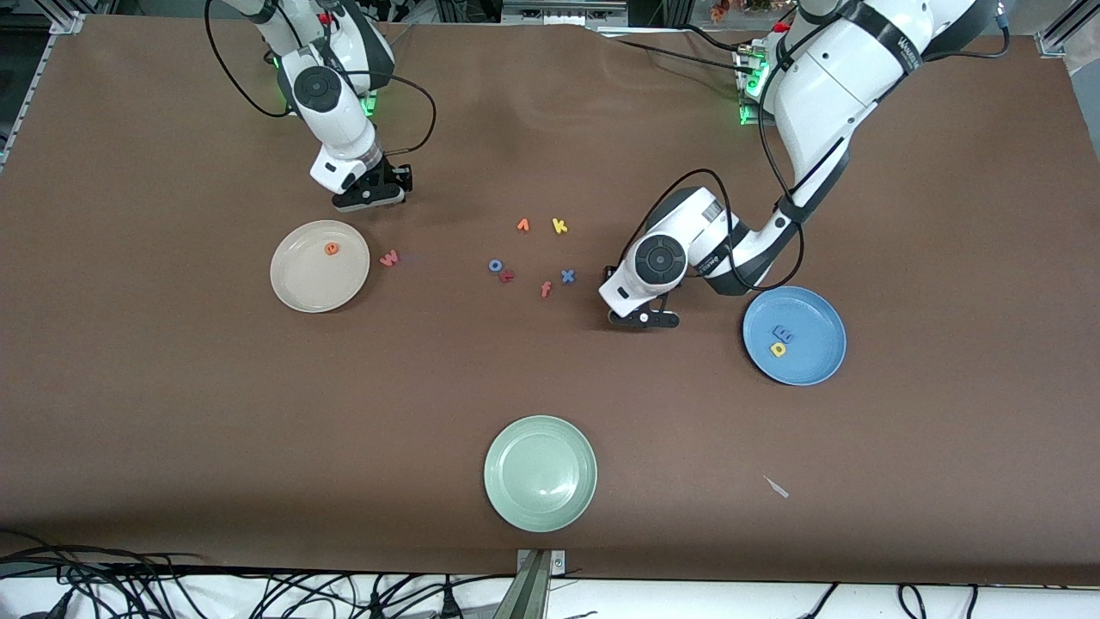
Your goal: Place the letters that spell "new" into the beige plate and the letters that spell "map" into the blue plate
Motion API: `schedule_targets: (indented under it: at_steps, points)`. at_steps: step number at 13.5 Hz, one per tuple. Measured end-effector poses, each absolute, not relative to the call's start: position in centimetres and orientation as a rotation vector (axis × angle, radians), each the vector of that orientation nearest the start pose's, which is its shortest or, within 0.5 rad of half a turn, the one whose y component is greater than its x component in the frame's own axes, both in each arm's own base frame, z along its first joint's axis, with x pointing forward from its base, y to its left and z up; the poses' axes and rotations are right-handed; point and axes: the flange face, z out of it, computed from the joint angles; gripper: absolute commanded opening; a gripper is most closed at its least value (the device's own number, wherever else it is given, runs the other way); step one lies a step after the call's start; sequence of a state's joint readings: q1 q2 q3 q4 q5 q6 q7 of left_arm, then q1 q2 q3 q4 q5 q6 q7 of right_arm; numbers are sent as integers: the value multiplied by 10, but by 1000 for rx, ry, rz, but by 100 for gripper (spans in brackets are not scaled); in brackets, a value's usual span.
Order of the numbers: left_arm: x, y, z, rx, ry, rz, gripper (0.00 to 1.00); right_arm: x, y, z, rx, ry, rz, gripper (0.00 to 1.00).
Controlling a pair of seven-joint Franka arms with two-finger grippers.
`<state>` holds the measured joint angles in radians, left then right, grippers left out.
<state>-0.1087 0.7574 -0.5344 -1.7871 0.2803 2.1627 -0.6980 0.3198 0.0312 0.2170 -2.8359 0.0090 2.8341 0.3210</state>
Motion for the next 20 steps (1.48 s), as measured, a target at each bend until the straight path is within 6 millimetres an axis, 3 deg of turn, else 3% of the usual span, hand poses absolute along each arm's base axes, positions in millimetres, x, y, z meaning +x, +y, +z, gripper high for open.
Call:
schedule_targets:
  at_steps: [4,10,12,14,16,20]
  points:
    - [519,-342,161,-3074,192,475,0,303,179,199,-3158,-278,89,65]
    - [531,-312,162,-3055,179,520,0,302,178,194,-3155,-238,76,65]
    - [538,-291,169,-3016,180,567,0,300,179,185,-3143,-225,59,64]
    - [554,-263,189,-3013,215,563,0,298,179,175,-3136,-216,65,60]
    - [568,-235,213,-3009,242,548,0,298,179,171,-3135,-214,70,51]
    - [587,-176,253,-2994,300,551,0,298,179,172,-3134,-209,65,23]
